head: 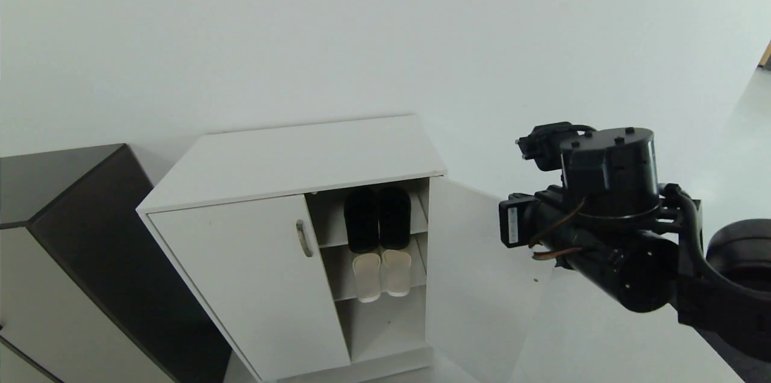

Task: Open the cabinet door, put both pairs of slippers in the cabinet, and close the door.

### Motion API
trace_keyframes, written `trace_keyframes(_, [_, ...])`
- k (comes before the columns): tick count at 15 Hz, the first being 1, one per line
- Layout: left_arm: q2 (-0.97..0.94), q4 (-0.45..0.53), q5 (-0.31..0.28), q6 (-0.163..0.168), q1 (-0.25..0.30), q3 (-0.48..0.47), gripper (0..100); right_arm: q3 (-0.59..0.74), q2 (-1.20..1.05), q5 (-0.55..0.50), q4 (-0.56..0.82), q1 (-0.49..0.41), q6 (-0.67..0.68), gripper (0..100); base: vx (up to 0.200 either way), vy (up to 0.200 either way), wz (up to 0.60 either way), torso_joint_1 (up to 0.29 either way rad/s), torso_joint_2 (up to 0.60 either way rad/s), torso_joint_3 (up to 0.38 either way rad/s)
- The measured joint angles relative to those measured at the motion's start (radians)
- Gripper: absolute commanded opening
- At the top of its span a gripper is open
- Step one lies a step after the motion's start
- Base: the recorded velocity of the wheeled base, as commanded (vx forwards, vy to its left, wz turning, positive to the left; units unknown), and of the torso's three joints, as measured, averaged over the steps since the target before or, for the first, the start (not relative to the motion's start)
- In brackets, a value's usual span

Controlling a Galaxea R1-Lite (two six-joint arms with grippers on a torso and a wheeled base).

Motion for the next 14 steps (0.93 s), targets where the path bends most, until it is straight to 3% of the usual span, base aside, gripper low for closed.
trace_keyframes(6, [0.0, 0.0, -0.001, 0.0, 0.0, 0.0, 0, -0.223, 0.059, 0.099, 0.15, -0.153, 0.005, 0, -0.033, 0.0, 0.0, 0.0, 0.0, 0.0])
trace_keyframes(9, [0.0, 0.001, 0.0, 0.0, 0.0, 0.0, 0, -0.248, 0.083, 0.105, 0.15, -0.184, 0.005, 0, -0.2, 0.0, 0.0, 0.005, 0.0, -0.001])
trace_keyframes(14, [0.0, 0.0, -0.001, 0.0, -0.001, 0.0, 0, -0.28, 0.133, 0.137, 0.124, -0.24, 0.006, 0, 0.0, 0.0, 0.0, 0.0, 0.0, 0.0])
